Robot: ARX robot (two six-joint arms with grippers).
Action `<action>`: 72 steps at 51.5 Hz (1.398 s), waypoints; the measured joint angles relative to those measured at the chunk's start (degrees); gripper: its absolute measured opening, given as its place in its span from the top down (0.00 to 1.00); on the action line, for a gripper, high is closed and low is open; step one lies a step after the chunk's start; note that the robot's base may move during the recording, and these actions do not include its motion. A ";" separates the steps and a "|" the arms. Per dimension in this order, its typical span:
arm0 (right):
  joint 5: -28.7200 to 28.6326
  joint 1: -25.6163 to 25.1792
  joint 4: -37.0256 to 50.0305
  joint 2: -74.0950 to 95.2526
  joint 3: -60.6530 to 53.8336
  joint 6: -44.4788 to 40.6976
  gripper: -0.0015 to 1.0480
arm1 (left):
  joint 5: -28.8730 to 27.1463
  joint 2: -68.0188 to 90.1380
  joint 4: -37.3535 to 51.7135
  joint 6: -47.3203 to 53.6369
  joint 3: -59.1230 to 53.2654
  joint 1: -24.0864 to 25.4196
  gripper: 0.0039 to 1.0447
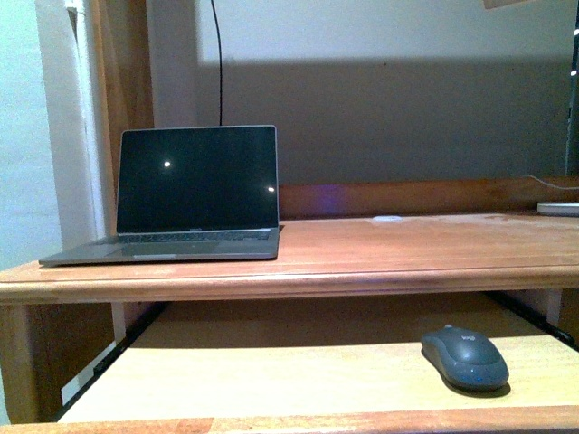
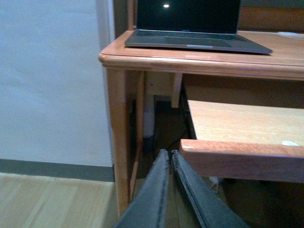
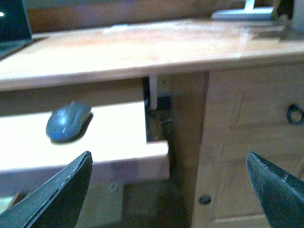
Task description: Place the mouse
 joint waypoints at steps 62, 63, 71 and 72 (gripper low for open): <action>34.58 40.15 -9.29 62.49 45.00 -4.98 0.07 | 2.54 -25.73 -17.94 0.57 -7.54 4.11 0.98; 34.73 39.95 -9.49 62.95 45.46 -4.87 0.07 | 2.54 -25.77 -17.97 0.57 -7.54 4.11 0.98; 35.34 37.79 -11.13 67.06 48.78 -4.17 0.07 | 2.54 -25.86 -18.03 0.57 -7.54 4.11 0.98; 35.34 37.62 -11.45 67.45 49.09 -4.04 0.07 | 2.51 -25.86 -18.03 0.57 -7.54 4.11 0.98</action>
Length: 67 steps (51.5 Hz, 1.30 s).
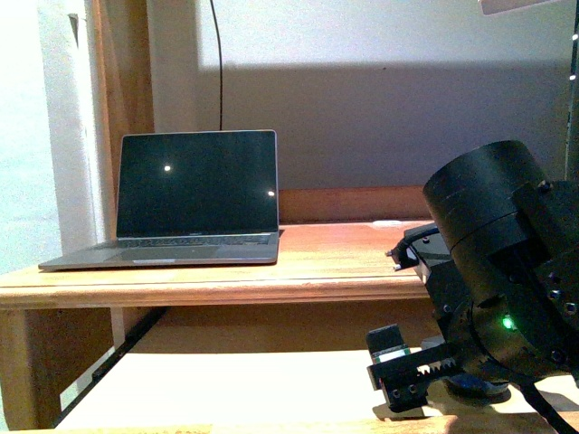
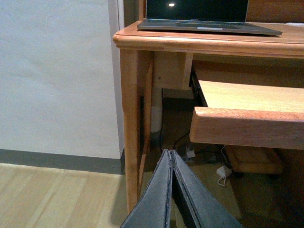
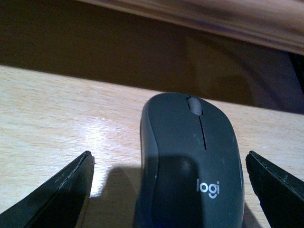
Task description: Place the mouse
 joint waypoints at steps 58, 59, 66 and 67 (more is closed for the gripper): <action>0.85 4.20 -15.26 5.40 33.33 0.72 0.47 | 0.02 0.00 0.00 0.09 0.00 0.00 0.07; 1.57 4.24 -16.13 7.39 35.78 0.63 0.47 | 0.02 0.00 0.00 0.09 0.00 0.00 0.07; 7.10 3.85 -19.23 18.19 47.80 -0.52 0.47 | 0.00 0.00 0.00 0.09 0.00 0.00 0.07; 8.37 3.69 -19.67 20.39 49.99 -0.68 0.47 | 0.00 0.00 0.00 0.09 0.00 0.00 0.07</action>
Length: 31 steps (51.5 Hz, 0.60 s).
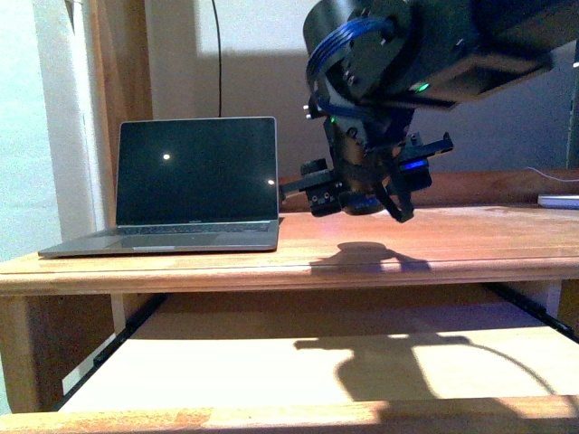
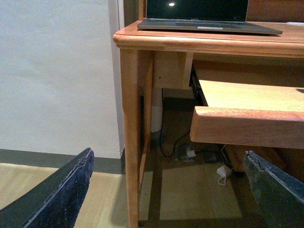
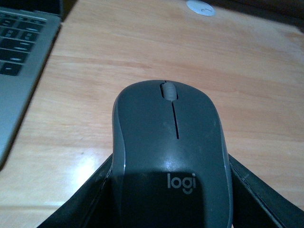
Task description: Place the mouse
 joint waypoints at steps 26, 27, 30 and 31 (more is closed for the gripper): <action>-2.78 -1.33 5.38 11.26 6.78 7.63 0.08 | 0.00 0.00 0.00 0.00 0.00 0.00 0.07; -3.58 -1.53 6.49 10.36 5.25 8.22 0.06 | 0.00 0.00 0.00 0.00 0.00 0.00 0.07; -5.68 -2.25 9.84 7.48 0.79 9.18 0.07 | 0.02 0.00 0.00 0.00 0.00 0.00 0.07; -6.54 -2.62 11.28 6.03 -1.22 9.55 0.07 | 0.02 0.00 0.00 0.00 0.00 0.00 0.07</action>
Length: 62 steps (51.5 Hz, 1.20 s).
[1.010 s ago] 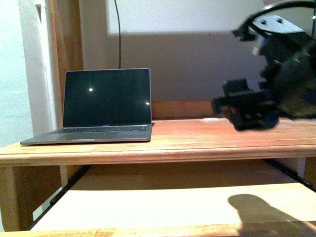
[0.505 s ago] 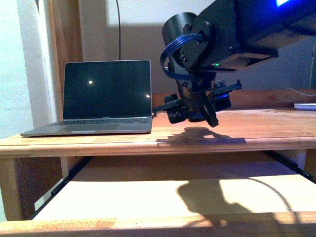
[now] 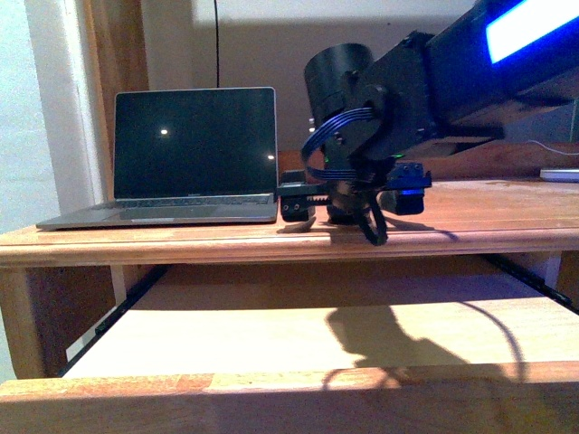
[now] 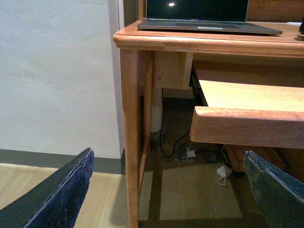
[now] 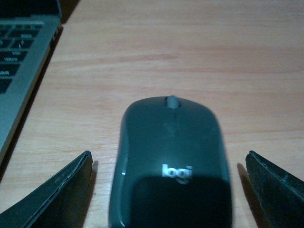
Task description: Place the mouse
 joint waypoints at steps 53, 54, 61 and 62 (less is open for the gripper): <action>-31.56 -6.73 36.50 -62.86 -98.40 -12.33 0.07 | -0.02 0.00 0.00 0.00 0.00 0.00 0.07; -30.77 -6.01 37.64 -61.26 -97.92 -12.28 0.07 | -0.02 0.00 0.00 0.00 0.00 0.00 0.07; -25.83 -1.92 43.01 -51.71 -93.13 -11.80 0.07 | -0.02 0.00 0.00 0.00 0.00 0.00 0.07; -25.16 -1.27 43.67 -50.14 -92.08 -11.69 0.07 | -0.02 0.00 0.00 0.00 0.00 0.00 0.07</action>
